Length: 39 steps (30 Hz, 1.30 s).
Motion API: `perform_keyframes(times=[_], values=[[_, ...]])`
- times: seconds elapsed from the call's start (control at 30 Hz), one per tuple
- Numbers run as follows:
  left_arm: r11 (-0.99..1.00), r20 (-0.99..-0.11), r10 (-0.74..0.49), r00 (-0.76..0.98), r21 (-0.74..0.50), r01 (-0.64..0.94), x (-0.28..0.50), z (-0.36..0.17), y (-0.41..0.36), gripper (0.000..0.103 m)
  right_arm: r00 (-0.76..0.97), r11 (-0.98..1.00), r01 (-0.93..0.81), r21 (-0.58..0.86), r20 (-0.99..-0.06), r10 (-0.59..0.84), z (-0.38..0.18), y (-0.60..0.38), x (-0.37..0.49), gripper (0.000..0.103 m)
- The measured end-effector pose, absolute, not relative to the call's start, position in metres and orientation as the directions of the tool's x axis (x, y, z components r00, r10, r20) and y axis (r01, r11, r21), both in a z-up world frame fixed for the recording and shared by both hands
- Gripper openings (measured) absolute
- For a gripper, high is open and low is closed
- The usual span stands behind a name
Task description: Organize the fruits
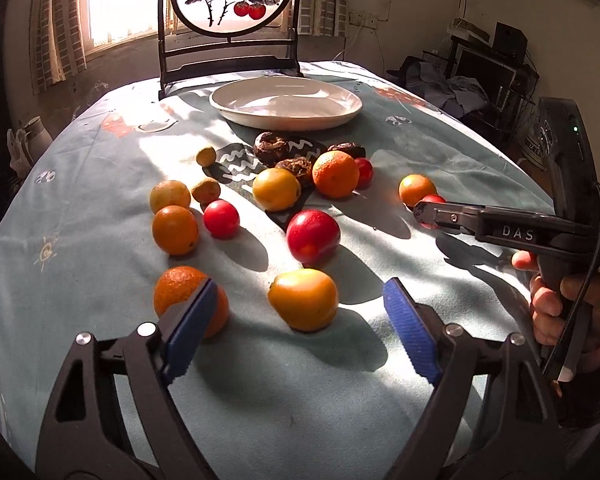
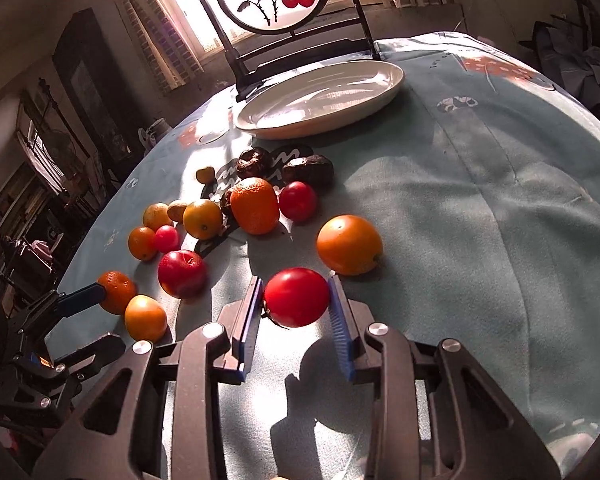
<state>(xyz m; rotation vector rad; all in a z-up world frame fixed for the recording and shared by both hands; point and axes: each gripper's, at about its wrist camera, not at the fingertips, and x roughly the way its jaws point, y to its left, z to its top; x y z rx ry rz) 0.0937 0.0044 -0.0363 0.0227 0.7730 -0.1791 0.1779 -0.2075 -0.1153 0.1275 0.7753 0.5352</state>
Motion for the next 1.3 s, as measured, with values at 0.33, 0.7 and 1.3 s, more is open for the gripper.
perform_keyframes(times=[0.33,0.7,1.3], values=[[0.907,-0.734,-0.042,0.678,0.257,0.335,0.1,-0.048,-0.022,0.07,0.588,0.829,-0.435,0.352,-0.586,0.558,-0.113,-0.215,0.176,0.033],[0.831,-0.773,-0.101,0.626,0.281,0.481,0.108,-0.055,-0.026,0.043,0.595,0.816,-0.439,0.377,-0.559,0.578,-0.112,-0.222,0.174,0.033],[0.947,-0.643,-0.28,0.713,-0.062,0.316,0.225,0.028,0.016,0.043,0.644,0.81,-0.482,0.334,-0.492,0.586,-0.055,-0.208,0.236,0.033]])
